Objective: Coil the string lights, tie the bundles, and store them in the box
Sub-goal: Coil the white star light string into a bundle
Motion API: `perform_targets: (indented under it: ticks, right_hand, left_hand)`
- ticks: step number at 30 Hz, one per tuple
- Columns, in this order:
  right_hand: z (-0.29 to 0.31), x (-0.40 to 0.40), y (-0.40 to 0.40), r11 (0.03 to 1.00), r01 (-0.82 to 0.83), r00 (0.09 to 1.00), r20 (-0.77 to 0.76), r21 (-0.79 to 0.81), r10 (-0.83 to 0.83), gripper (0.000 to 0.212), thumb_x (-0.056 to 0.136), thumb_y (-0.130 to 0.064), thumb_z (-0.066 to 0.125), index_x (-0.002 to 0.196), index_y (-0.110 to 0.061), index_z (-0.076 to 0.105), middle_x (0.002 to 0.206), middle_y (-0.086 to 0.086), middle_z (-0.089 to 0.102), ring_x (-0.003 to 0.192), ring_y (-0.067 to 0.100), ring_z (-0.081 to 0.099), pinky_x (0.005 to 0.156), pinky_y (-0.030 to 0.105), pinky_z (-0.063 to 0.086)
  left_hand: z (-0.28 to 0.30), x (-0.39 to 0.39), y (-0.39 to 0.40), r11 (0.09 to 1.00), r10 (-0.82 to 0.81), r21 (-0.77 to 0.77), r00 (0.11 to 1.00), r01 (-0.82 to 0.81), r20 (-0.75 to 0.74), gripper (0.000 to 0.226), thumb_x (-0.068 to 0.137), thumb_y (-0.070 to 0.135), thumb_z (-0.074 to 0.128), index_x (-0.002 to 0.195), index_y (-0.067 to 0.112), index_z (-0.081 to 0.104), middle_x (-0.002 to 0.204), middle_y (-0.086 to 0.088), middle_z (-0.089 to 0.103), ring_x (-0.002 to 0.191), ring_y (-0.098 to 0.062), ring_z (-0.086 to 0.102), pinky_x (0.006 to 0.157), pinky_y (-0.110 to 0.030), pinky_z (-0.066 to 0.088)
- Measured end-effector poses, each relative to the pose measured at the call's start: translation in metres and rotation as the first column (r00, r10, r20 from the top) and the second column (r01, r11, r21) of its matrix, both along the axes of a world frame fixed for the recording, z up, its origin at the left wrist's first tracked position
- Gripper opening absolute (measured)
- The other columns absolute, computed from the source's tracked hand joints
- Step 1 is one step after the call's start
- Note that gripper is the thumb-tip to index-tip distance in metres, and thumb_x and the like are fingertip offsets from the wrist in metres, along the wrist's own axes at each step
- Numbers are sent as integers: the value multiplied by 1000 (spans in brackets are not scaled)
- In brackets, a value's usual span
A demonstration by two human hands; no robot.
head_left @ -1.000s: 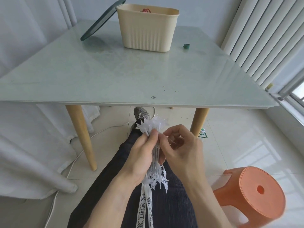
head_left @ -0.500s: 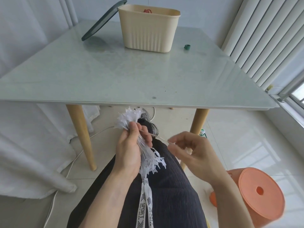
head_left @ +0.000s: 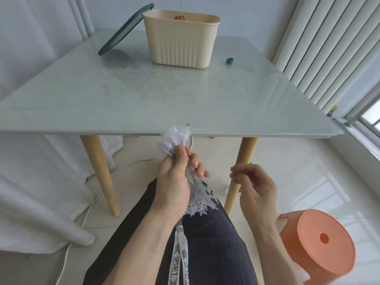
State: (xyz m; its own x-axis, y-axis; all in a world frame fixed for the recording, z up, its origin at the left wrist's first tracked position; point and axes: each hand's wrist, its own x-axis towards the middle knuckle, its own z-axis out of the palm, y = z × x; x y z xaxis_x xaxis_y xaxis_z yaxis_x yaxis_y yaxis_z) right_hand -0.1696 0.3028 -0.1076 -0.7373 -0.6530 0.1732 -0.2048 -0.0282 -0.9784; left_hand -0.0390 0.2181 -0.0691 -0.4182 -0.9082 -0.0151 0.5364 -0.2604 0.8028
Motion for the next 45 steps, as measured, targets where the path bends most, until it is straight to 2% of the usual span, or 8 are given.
perform_targets:
  ticks: [9, 13, 16, 22, 26, 37, 42, 45]
  right_hand:
    - [59, 6, -27, 700, -713, 687, 171, -32, 707, 41, 102, -50, 40, 138, -33, 51, 132, -17, 64, 129, 2, 55, 107, 21, 42]
    - [77, 5, -31, 621, -781, 621, 196, 70, 759, 35, 97, -56, 49, 116, -33, 68, 71, 18, 65, 61, 26, 62, 74, 36, 52]
    - [86, 0, -35, 571, -805, 593, 198, 159, 781, 52, 99, -46, 51, 73, -4, 66, 55, 10, 61, 59, 25, 62, 71, 35, 50]
    - [116, -1, -56, 462, -868, 351, 435, -182, 829, 28, 98, -31, 49, 87, -8, 60, 61, 5, 56, 58, 23, 62, 66, 35, 51]
    - [132, 3, -78, 424, -838, 197, 533, -345, 823, 43, 99, -52, 43, 84, -13, 52, 54, -6, 32, 44, 10, 37, 58, 30, 44]
    - [177, -10, -129, 572, -724, 283, 589, -387, 757, 42, 106, -40, 35, 70, -20, 42, 54, -9, 16, 44, 9, 14, 44, 22, 33]
    - [195, -24, -168, 634, -666, 303, 633, -394, 712, 45, 108, -34, 34, 66, -18, 41, 45, -9, 26, 40, 8, 17, 40, 22, 32]
    - [198, -30, -191, 633, -693, 353, 602, -347, 716, 43, 107, -34, 40, 67, -17, 41, 48, -8, 28, 37, 9, 29, 44, 24, 39]
  left_hand:
    - [33, -23, -6, 989, -100, -98, 986, 113, 135, 32, 94, 39, 55, 88, 7, 56, 73, -1, 59, 72, -16, 57, 75, -33, 47]
    - [60, -19, -23, 961, -194, -148, 953, 232, 233, 26, 106, 28, 40, 90, 10, 50, 72, -3, 61, 73, -25, 58, 60, -34, 48]
    - [75, -13, -38, 904, -284, -212, 892, 371, 352, 25, 106, 30, 41, 91, 13, 50, 80, -5, 70, 79, -25, 62, 67, -34, 47]
    - [112, -7, -65, 853, -416, -206, 863, 479, 285, 25, 107, 26, 33, 92, 10, 45, 88, -17, 68, 53, -18, 66, 45, -28, 44]
    - [122, -14, -87, 866, -486, -92, 870, 492, 81, 27, 105, 31, 39, 87, 14, 53, 74, -3, 66, 69, -22, 67, 74, -38, 37]
    - [153, -29, -136, 816, -578, -9, 816, 578, 20, 44, 102, 48, 38, 113, 7, 50, 98, -9, 66, 88, -22, 71, 70, -28, 57]
    - [160, -36, -150, 726, -682, -25, 724, 688, 101, 48, 104, 45, 32, 71, 12, 43, 57, 2, 47, 47, -15, 55, 42, -20, 43]
    - [162, -46, -170, 793, -599, -22, 787, 608, 145, 35, 107, 40, 34, 95, 10, 48, 53, 6, 40, 41, -10, 46, 35, -17, 33]
